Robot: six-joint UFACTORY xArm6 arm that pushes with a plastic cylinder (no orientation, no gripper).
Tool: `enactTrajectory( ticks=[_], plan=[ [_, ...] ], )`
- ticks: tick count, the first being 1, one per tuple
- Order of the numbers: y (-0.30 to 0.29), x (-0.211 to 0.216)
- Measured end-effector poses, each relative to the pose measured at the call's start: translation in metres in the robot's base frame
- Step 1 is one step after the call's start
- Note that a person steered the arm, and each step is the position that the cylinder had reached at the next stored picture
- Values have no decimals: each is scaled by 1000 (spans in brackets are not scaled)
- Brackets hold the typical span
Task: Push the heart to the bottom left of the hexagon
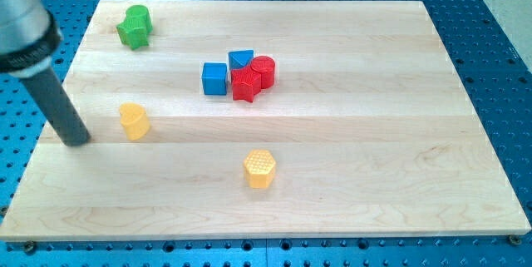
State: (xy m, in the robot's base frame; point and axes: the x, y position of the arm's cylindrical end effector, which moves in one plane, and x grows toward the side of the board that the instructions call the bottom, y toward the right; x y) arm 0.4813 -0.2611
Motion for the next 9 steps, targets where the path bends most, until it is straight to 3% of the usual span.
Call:
enactTrajectory(
  ticks=[1,2,3,4,5,6,7,9],
  plan=[
    [83,-33],
    [171,5],
    [142,-18],
    [176,30],
    [197,48],
    [133,36],
    [117,44],
    [195,65]
  ],
)
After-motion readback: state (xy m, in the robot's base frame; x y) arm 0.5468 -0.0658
